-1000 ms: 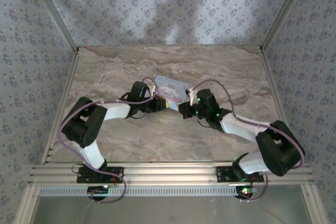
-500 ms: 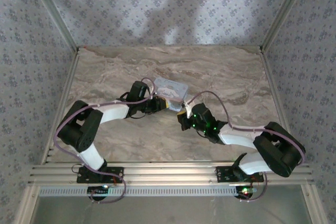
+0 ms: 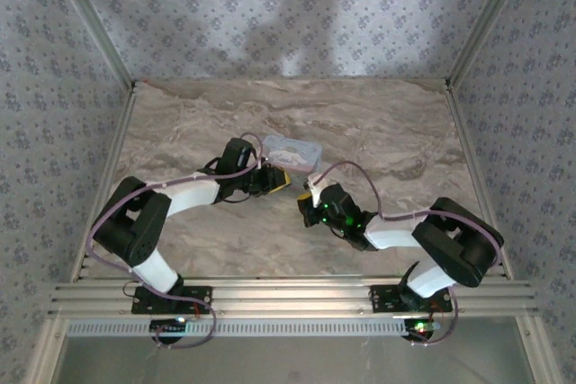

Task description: Unlock a padlock with a key

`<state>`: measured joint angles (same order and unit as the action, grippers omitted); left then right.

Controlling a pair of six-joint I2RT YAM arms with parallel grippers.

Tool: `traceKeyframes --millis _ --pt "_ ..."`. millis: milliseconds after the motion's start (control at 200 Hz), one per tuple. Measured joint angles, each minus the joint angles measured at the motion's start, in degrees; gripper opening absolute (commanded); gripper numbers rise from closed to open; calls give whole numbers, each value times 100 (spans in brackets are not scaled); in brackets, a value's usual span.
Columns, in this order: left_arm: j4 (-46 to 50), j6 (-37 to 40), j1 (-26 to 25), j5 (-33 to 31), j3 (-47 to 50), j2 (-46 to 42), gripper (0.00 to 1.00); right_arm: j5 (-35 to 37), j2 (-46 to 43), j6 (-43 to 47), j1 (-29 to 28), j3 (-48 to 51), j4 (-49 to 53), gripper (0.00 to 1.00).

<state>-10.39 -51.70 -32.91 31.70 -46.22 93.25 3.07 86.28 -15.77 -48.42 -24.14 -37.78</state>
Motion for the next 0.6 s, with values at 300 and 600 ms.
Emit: traceKeyframes --millis 300,600 --pt "144 -140 -61 -24 -15 -17 18 61 195 0 0 0 -337 0" --pt "166 -160 -66 -22 -15 -17 18 61 205 0 0 0 -479 0"
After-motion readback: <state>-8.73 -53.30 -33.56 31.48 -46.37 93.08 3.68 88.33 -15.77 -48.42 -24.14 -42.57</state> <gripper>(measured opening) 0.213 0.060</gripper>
